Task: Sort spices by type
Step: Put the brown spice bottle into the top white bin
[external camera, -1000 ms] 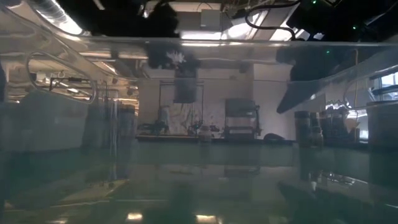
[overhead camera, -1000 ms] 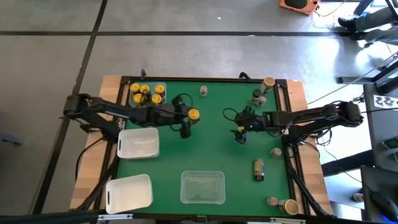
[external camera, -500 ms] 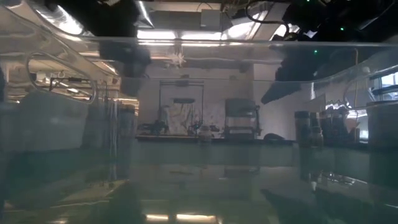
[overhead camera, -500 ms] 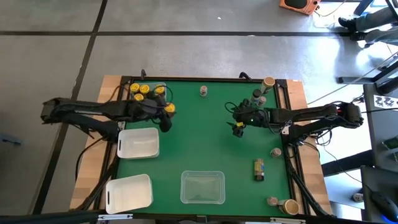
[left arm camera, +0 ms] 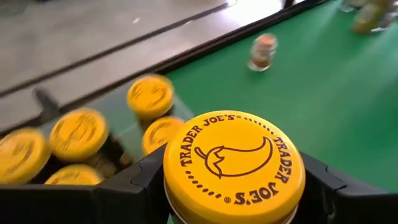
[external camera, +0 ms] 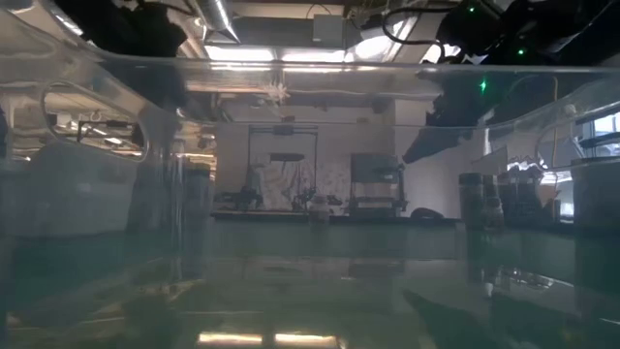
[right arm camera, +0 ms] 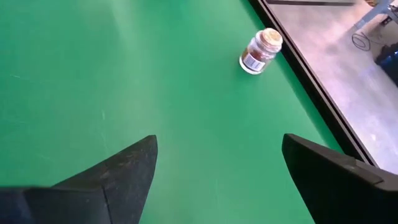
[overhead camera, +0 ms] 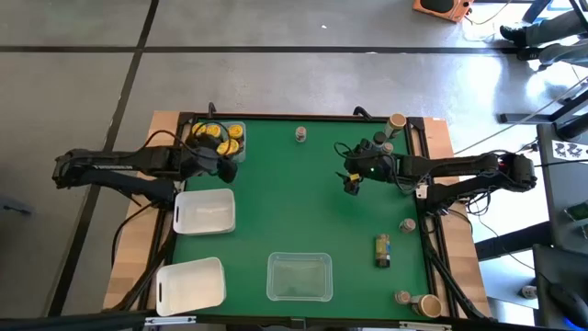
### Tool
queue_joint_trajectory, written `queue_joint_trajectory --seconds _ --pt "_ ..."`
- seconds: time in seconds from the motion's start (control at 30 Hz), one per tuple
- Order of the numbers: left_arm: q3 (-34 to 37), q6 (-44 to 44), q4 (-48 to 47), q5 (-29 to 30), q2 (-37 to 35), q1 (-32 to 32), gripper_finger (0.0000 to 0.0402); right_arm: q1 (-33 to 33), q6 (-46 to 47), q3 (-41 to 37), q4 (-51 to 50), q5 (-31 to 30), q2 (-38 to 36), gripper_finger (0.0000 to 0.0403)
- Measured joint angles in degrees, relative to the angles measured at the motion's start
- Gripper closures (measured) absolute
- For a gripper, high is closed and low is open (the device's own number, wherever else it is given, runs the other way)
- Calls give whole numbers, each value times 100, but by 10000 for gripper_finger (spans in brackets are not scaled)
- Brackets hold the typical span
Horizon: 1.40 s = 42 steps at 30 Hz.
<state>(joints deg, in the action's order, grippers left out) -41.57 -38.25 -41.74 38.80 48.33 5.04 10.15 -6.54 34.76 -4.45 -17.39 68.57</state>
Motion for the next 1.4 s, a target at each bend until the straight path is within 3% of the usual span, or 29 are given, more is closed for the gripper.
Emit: queue_joint_trajectory --seconds 0.27,0.5,0.83,1.4 --pt "1 -495 -478 739 9 -4 179 0 -1 0 23 2 -1 61" --pt "1 -343 -597 297 11 -4 179 0 10 0 13 2 1 61" --pt "9 -442 -518 1172 61 78 179 0 41 0 15 4 1 61" --pt "1444 717 1968 1291 141 922 179 0 25 0 27 7 0 61"
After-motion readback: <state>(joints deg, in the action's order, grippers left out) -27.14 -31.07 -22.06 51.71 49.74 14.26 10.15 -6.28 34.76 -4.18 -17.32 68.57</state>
